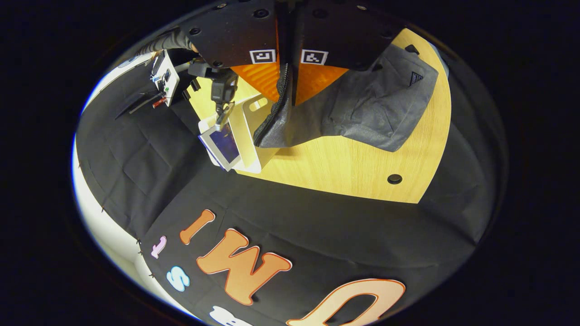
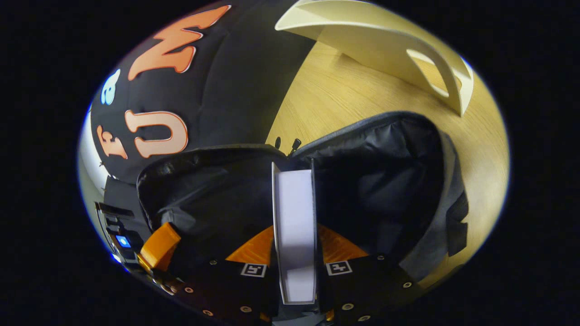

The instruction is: Open the schoolbag, grab two books from the bookshelf and put them into the schoolbag.

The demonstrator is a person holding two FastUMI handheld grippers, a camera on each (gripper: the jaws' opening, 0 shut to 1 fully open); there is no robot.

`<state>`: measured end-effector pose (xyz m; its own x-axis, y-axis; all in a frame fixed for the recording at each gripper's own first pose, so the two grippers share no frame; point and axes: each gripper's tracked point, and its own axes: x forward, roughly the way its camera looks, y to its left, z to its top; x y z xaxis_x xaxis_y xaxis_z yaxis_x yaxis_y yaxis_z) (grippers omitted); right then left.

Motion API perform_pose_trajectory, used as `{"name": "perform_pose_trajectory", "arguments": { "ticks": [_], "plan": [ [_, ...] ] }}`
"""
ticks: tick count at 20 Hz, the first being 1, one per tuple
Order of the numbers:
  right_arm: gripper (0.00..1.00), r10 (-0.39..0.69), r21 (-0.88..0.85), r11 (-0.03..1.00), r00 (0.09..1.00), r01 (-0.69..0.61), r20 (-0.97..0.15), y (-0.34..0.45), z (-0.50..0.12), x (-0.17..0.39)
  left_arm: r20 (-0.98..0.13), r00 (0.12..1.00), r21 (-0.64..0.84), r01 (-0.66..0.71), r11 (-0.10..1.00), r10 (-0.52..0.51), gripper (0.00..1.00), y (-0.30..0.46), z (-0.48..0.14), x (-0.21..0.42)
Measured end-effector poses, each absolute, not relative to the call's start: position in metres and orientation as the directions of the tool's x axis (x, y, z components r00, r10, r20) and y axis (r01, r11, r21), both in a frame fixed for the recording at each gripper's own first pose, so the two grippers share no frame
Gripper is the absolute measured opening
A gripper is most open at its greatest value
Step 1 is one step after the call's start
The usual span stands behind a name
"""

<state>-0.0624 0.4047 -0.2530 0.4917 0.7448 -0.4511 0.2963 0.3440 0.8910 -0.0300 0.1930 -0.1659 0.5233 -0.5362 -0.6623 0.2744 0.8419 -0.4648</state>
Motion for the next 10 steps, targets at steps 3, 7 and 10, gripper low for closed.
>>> {"name": "perform_pose_trajectory", "arguments": {
  "ticks": [3, 7, 10],
  "plan": [
    [0.37, 0.725, 0.849, 0.422, 0.444, 0.318, -0.526, 0.405, -0.263, -0.067, -0.671, 0.527, -0.446, 0.274, 0.852, -0.521, 0.06, 0.196, -0.168, -0.029],
    [0.73, 0.722, 0.798, 0.515, 0.345, 0.313, -0.6, 0.397, -0.265, -0.083, -0.676, 0.531, -0.447, 0.256, 0.857, -0.511, 0.07, 0.198, -0.173, -0.029],
    [0.93, 0.689, 0.768, 0.584, 0.34, 0.262, -0.64, 0.384, -0.262, -0.078, -0.679, 0.541, -0.438, 0.245, 0.865, -0.496, 0.07, 0.199, -0.174, -0.026]
  ]
}}
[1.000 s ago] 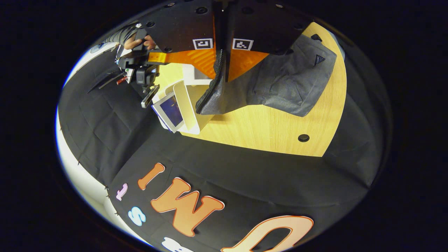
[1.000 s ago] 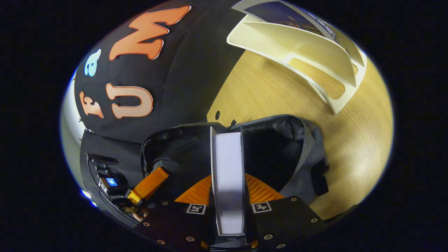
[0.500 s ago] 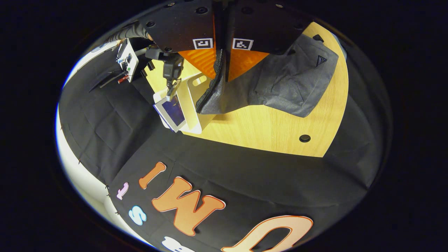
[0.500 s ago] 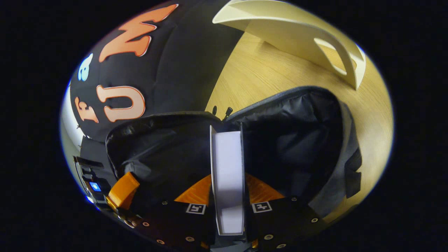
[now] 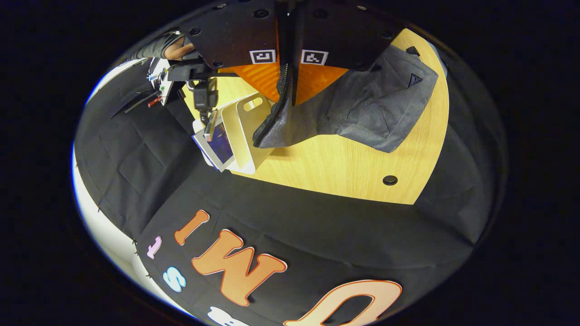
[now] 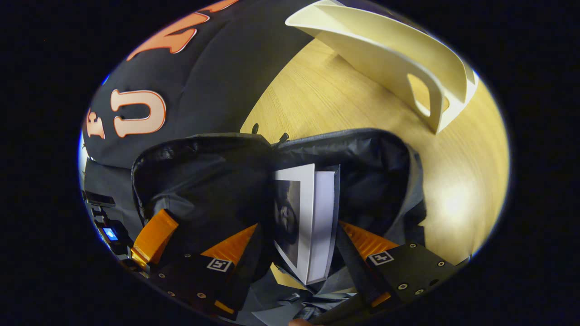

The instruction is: Open the schoolbag, grab two books from the bookshelf and put them into the schoolbag.

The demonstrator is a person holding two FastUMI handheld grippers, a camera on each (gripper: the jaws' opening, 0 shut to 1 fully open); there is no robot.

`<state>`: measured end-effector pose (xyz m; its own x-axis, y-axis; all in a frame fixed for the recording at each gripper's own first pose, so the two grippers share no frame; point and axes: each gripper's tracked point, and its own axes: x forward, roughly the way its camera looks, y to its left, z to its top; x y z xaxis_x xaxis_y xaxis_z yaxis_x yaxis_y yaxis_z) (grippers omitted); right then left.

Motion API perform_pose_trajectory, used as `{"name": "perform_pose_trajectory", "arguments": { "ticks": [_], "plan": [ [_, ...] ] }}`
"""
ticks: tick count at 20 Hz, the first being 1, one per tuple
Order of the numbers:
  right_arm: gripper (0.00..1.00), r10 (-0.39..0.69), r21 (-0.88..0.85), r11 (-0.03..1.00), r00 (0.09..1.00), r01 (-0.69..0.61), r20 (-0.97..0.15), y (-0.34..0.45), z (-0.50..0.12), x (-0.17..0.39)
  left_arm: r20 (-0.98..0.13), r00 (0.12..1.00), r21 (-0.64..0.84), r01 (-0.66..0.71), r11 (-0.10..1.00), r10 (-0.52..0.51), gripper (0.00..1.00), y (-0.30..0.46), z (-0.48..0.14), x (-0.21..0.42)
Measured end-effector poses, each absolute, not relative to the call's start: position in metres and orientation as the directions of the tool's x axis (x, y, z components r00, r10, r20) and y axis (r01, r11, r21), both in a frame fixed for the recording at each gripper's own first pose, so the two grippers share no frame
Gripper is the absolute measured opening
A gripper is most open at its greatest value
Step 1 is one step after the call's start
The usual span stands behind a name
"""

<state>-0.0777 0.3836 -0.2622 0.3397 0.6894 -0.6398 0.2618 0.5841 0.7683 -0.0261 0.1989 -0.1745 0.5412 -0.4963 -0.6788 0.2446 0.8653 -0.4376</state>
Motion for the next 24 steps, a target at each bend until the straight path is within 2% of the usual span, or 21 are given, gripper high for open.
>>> {"name": "perform_pose_trajectory", "arguments": {
  "ticks": [6, 10, 13, 18, 24],
  "plan": [
    [0.96, 0.606, 0.686, 0.712, 0.361, 0.152, -0.709, 0.32, -0.242, -0.067, -0.688, 0.552, -0.418, 0.23, 0.879, -0.471, 0.06, 0.199, -0.179, -0.027],
    [0.98, 0.572, 0.622, 0.781, 0.331, 0.06, -0.75, 0.276, -0.226, -0.066, -0.697, 0.548, -0.411, 0.224, 0.884, -0.463, 0.06, 0.194, -0.184, -0.029],
    [0.98, 0.5, 0.529, 0.848, 0.343, -0.01, -0.795, 0.235, -0.214, -0.053, -0.709, 0.539, -0.408, 0.214, 0.888, -0.455, 0.06, 0.19, -0.191, -0.031],
    [0.99, 0.41, 0.408, 0.909, 0.366, -0.086, -0.836, 0.18, -0.19, -0.019, -0.724, 0.533, -0.399, 0.194, 0.896, -0.438, 0.06, 0.183, -0.202, -0.03],
    [0.99, 0.334, 0.288, 0.941, 0.349, -0.18, -0.876, 0.132, -0.163, 0.009, -0.736, 0.534, -0.399, 0.154, 0.904, -0.416, 0.06, 0.188, -0.207, -0.027]
  ]
}}
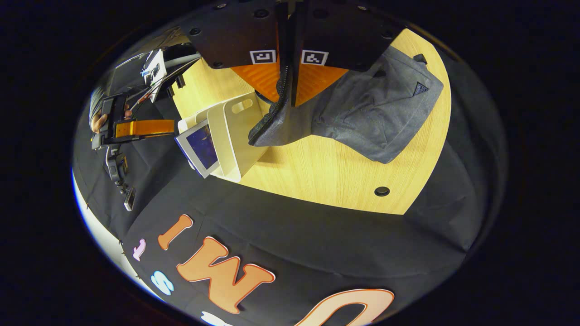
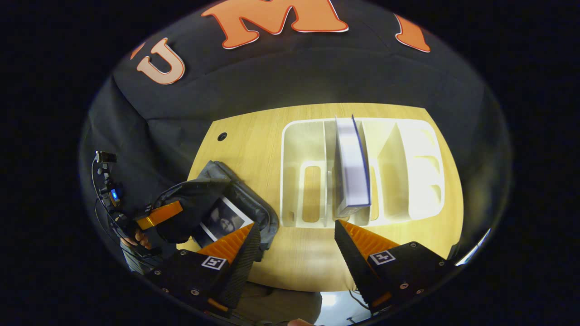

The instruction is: Open the schoolbag, grab two books from the bookshelf and put them into the schoolbag.

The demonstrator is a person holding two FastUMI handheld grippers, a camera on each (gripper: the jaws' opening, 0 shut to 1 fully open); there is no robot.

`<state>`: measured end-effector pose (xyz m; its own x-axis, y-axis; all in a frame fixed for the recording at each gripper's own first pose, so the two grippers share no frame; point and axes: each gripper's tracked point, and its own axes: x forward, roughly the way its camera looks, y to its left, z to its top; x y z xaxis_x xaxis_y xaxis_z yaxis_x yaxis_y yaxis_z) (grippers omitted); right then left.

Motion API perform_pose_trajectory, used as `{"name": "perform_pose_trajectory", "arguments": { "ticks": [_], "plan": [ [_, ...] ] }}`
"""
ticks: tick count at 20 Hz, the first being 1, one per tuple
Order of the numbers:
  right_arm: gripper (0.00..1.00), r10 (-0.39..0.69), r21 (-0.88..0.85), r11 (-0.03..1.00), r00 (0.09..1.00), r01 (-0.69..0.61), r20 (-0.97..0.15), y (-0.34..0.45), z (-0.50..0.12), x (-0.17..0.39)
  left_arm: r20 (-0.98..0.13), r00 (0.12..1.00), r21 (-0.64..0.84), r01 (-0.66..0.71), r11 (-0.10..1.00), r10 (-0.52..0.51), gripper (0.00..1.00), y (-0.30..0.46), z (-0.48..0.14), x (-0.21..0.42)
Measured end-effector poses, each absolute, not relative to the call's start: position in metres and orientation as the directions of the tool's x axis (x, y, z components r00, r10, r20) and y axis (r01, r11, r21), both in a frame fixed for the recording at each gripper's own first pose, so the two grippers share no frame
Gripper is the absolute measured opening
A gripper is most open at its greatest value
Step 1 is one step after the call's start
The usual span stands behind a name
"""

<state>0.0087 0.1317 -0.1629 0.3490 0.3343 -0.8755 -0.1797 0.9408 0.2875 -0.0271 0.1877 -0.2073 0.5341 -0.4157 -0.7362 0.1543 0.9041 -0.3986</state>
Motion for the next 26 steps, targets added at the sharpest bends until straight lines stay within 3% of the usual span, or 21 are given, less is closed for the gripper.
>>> {"name": "perform_pose_trajectory", "arguments": {
  "ticks": [9, 19, 23, 24, 25, 26],
  "plan": [
    [0.99, 0.296, 0.225, 0.946, 0.336, -0.235, -0.894, 0.094, -0.15, 0.078, -0.744, 0.547, -0.413, 0.074, 0.908, -0.383, 0.07, 0.193, -0.217, -0.033],
    [0.95, 0.279, 0.237, 0.948, 0.2, -0.212, -0.939, 0.098, -0.219, 0.125, -0.79, 0.554, -0.274, 0.063, 0.96, -0.261, 0.06, 0.188, -0.212, -0.035],
    [0.84, 0.275, 0.237, 0.948, 0.172, -0.214, -0.946, 0.104, -0.236, 0.134, -0.804, 0.553, -0.24, 0.037, 0.97, -0.22, 0.06, 0.188, -0.21, -0.037],
    [0.77, 0.268, 0.231, 0.949, 0.164, -0.215, -0.949, 0.105, -0.239, 0.135, -0.806, 0.553, -0.232, 0.034, 0.972, -0.212, 0.06, 0.187, -0.209, -0.038],
    [0.82, 0.262, 0.226, 0.95, 0.155, -0.217, -0.952, 0.105, -0.243, 0.133, -0.807, 0.554, -0.225, 0.03, 0.974, -0.204, 0.06, 0.187, -0.209, -0.039],
    [0.62, 0.258, 0.224, 0.952, 0.152, -0.21, -0.954, 0.105, -0.245, 0.133, -0.808, 0.555, -0.222, 0.026, 0.975, -0.199, 0.06, 0.186, -0.208, -0.039]
  ]
}}
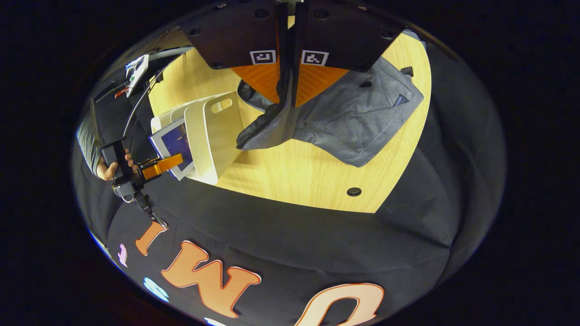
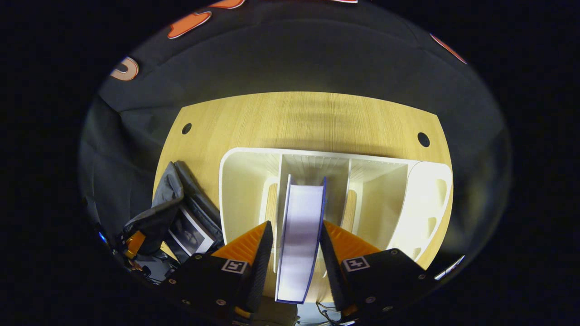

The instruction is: Open the schoolbag, grab two books from the bookshelf and put them into the schoolbag.

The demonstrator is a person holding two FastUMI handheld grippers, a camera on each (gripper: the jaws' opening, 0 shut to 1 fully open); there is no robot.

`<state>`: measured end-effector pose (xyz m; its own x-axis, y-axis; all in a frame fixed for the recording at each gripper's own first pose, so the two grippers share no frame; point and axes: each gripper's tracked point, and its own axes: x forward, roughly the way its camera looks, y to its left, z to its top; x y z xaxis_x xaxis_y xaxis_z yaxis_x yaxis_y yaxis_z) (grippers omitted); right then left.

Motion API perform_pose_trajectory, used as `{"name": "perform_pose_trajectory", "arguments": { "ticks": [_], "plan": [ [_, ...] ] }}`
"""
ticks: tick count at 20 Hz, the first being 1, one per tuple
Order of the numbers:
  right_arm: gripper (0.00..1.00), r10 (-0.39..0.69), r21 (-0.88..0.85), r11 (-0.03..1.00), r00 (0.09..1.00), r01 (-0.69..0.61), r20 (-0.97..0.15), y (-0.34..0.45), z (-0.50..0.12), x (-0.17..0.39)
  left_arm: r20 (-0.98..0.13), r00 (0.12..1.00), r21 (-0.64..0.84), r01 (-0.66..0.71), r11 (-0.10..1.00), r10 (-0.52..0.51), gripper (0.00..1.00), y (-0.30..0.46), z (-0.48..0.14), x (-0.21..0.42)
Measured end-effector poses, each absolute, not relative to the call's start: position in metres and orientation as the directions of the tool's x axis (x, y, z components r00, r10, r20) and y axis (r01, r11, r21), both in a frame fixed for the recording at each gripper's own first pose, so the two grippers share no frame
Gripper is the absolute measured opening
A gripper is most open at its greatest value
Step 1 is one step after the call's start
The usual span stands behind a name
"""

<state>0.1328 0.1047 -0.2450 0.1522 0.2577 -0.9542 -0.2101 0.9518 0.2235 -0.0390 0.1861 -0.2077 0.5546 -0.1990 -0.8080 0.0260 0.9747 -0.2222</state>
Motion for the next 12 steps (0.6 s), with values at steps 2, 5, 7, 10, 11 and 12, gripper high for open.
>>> {"name": "perform_pose_trajectory", "arguments": {
  "ticks": [2, 5, 7, 10, 11, 12],
  "plan": [
    [0.5, 0.26, 0.233, 0.956, 0.147, -0.179, -0.954, 0.105, -0.247, 0.134, -0.811, 0.554, -0.217, 0.015, 0.976, -0.189, 0.07, 0.185, -0.208, -0.042],
    [0.42, 0.216, 0.189, 0.969, 0.172, -0.16, -0.961, 0.095, -0.246, 0.137, -0.813, 0.553, -0.216, 0.004, 0.976, -0.182, 0.06, 0.183, -0.21, -0.044],
    [0.37, 0.211, 0.187, 0.972, 0.182, -0.141, -0.96, 0.089, -0.242, 0.134, -0.812, 0.553, -0.219, 0.007, 0.976, -0.186, 0.06, 0.182, -0.211, -0.044],
    [0.34, 0.223, 0.203, 0.973, 0.204, -0.113, -0.953, 0.083, -0.227, 0.122, -0.815, 0.543, -0.228, 0.025, 0.973, -0.204, 0.06, 0.179, -0.212, -0.045],
    [0.34, 0.222, 0.202, 0.973, 0.213, -0.111, -0.952, 0.081, -0.221, 0.117, -0.814, 0.54, -0.233, 0.036, 0.972, -0.215, 0.07, 0.178, -0.213, -0.048],
    [0.34, 0.22, 0.201, 0.974, 0.224, -0.105, -0.949, 0.08, -0.216, 0.111, -0.814, 0.537, -0.235, 0.048, 0.971, -0.223, 0.06, 0.178, -0.214, -0.049]
  ]
}}
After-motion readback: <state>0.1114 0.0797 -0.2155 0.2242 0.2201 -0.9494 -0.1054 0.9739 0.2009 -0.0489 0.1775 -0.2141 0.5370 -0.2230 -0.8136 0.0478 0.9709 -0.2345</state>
